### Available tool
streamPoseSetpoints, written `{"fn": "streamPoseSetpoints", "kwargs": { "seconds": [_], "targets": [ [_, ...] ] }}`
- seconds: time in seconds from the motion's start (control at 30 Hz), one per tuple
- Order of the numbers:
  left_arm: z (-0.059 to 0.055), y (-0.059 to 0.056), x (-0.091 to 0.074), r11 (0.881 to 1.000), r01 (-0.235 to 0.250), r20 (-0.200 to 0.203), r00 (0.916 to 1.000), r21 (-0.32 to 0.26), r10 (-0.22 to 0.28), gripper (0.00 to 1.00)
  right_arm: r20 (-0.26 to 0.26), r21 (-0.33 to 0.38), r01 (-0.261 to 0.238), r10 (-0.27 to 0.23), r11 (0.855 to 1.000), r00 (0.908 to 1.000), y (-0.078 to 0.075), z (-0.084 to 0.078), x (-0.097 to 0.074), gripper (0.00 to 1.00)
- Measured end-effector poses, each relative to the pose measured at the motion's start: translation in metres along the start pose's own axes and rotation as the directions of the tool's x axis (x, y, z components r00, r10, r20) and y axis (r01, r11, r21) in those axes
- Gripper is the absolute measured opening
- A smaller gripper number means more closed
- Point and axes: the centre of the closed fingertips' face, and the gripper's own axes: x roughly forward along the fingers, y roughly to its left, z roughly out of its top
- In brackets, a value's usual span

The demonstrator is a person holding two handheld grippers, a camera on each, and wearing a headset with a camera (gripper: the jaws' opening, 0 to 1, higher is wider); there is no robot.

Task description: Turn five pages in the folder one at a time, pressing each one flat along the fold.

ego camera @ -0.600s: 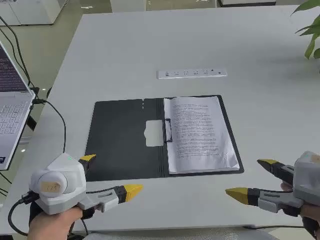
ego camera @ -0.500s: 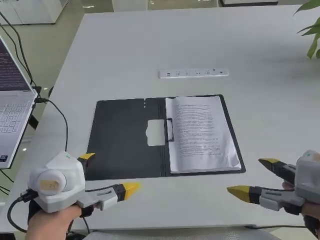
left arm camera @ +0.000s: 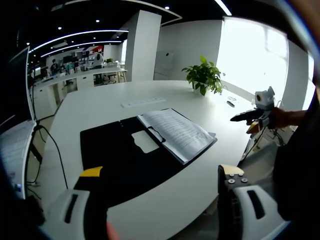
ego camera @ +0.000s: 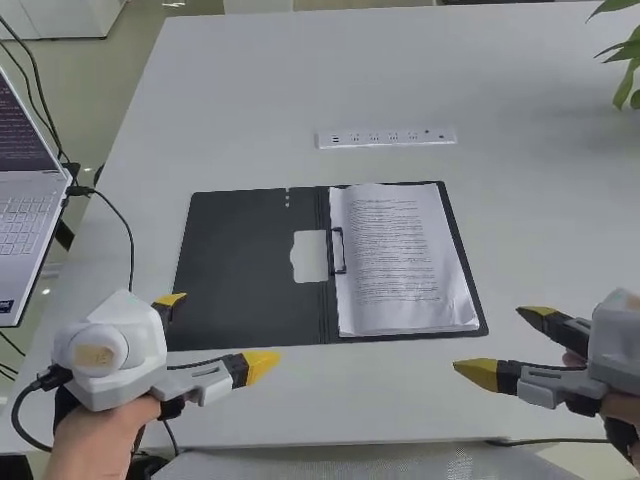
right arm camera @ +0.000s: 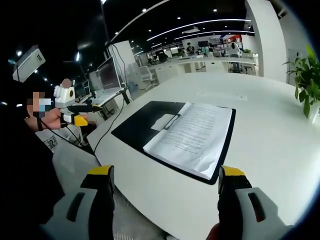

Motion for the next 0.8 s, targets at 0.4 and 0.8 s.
{"fn": "streamPoseSetpoints", "kwargs": {
  "seconds": [0.4,0.8],
  "targets": [
    [0.0039,0.0025,-0.0021,1.000,0.000,0.011,0.9999,0.002,0.000,0.93,0.004,-0.001,0.009,-0.009,1.000,1.0000,-0.0009,0.0010,-0.0032,0.85],
    [0.0026,0.0050,-0.0032,1.000,-0.004,0.008,1.0000,0.002,0.004,0.93,0.001,0.006,0.018,-0.018,1.000,0.9998,-0.0022,-0.0036,-0.0056,0.85]
  ]
}}
